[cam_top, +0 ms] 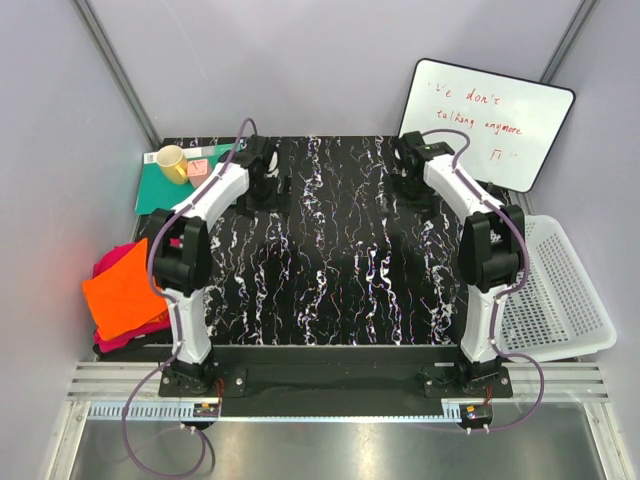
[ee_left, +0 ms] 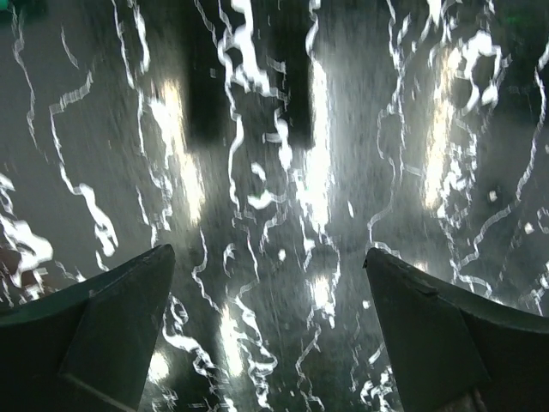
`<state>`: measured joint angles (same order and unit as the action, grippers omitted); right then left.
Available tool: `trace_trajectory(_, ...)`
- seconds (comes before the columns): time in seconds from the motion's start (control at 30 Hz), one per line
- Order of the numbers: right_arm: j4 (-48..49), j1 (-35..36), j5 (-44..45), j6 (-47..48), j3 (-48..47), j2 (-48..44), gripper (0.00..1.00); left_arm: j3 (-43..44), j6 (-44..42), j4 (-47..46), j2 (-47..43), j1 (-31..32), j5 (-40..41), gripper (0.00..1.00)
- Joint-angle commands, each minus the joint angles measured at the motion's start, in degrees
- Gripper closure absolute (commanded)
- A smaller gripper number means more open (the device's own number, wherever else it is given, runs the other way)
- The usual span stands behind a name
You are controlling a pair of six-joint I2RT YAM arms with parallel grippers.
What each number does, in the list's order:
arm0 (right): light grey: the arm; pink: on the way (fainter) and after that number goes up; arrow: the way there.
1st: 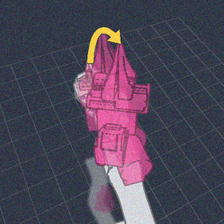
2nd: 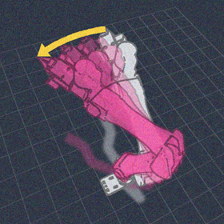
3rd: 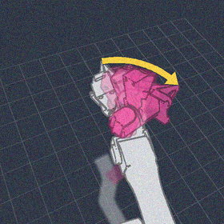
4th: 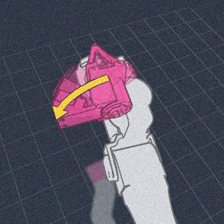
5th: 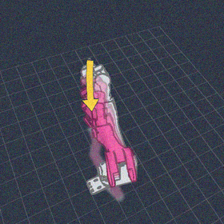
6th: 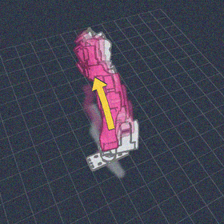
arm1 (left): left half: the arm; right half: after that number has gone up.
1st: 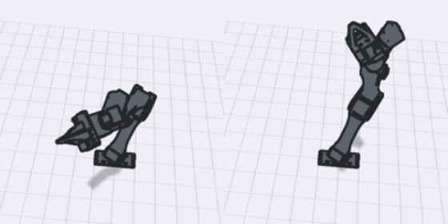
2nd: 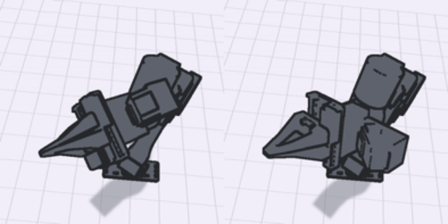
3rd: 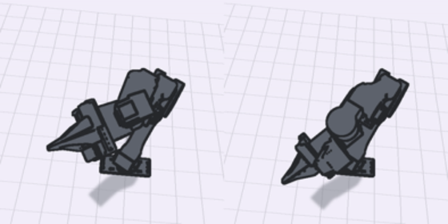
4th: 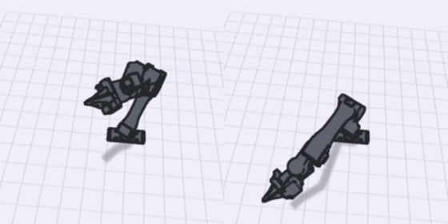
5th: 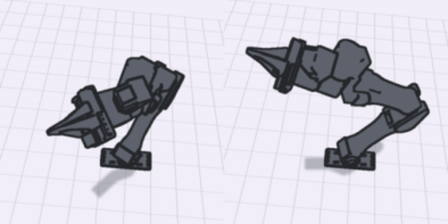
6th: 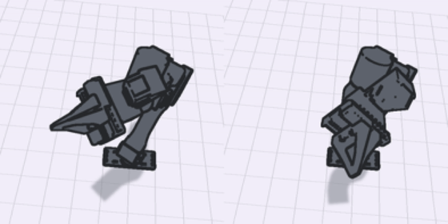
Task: Fold and stack the t-shirts
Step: Put the neatly folded tshirt into the corner of the board with the left arm
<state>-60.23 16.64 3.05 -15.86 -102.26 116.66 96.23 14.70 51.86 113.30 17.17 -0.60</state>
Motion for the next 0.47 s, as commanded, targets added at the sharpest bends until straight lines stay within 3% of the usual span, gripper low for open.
trace_trajectory(0.0, 2.7, -1.4, 6.4, 0.6, 0.3, -2.3, 0.00, 9.1, -2.7, 6.5, 5.0, 0.2, 3.5, 0.01)
trace_trajectory(0.13, 4.3, -1.7, 7.5, 1.0, -0.3, -1.0, 0.00, 14.5, -4.3, 8.6, 9.9, 0.2, 4.1, 0.01)
trace_trajectory(0.43, 4.7, -1.8, 7.2, 0.3, -4.2, 1.7, 0.00, 15.4, -7.6, 8.6, 10.6, 0.2, 2.7, 0.01)
